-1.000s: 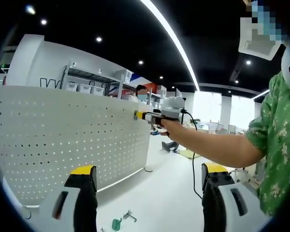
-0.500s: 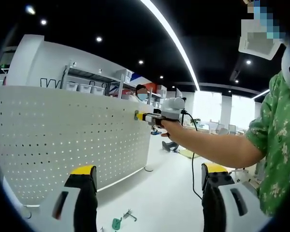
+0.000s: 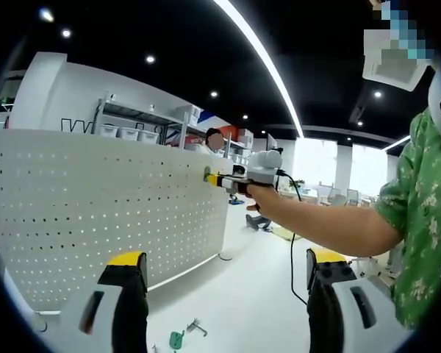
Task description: Insert the hook assembly into the mounting plate slot until the hook locks in place.
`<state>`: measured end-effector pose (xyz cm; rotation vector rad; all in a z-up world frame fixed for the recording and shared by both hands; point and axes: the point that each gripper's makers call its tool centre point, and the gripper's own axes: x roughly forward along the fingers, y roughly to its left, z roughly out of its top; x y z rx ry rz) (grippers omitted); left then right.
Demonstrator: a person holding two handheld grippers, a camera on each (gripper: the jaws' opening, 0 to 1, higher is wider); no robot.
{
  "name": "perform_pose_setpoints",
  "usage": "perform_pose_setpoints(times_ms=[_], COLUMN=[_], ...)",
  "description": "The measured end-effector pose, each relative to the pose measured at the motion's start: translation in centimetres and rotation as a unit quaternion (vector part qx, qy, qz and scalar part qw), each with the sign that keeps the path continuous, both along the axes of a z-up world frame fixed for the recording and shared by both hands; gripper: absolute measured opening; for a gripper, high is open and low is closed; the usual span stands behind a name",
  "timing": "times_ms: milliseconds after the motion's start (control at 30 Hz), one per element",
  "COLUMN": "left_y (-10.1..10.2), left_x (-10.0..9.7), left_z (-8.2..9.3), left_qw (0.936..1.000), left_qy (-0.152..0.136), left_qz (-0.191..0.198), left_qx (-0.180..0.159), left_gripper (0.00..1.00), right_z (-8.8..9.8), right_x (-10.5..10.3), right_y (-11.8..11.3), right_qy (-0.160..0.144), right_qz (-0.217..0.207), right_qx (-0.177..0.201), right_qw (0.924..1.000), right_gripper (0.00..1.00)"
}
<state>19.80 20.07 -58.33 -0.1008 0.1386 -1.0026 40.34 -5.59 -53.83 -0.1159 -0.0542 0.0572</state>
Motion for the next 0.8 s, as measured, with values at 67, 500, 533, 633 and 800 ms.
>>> perform_pose_setpoints(times_ms=[67, 500, 533, 633, 800], left_y=[0.0, 0.1, 0.1, 0.2, 0.3], left_x=[0.0, -0.1, -0.1, -0.2, -0.5], left_z=[0.0, 0.0, 0.0, 0.0, -0.1], left_qw=[1.0, 1.0, 1.0, 1.0, 0.9999], left_qy=[0.0, -0.004, -0.004, -0.006, -0.007], left_qz=[0.0, 0.001, 0.001, 0.002, 0.002], left_qx=[0.0, 0.001, 0.002, 0.004, 0.007], left_gripper=[0.92, 0.92, 0.92, 0.92, 0.92], right_z=[-0.2, -0.6, -0.5, -0.4, -0.5], right_x=[-0.1, -1.8, -2.1, -2.7, -3.7], right_y=[0.1, 1.2, 1.4, 1.9, 2.5], right_qy=[0.003, 0.01, 0.009, 0.011, 0.012], right_qz=[0.001, 0.016, 0.019, 0.027, 0.038], right_qx=[0.0, 0.008, 0.007, 0.005, 0.011], right_qw=[1.0, 0.9998, 0.9998, 0.9996, 0.9992], right_gripper=[0.14, 0.29, 0.3, 0.34, 0.4])
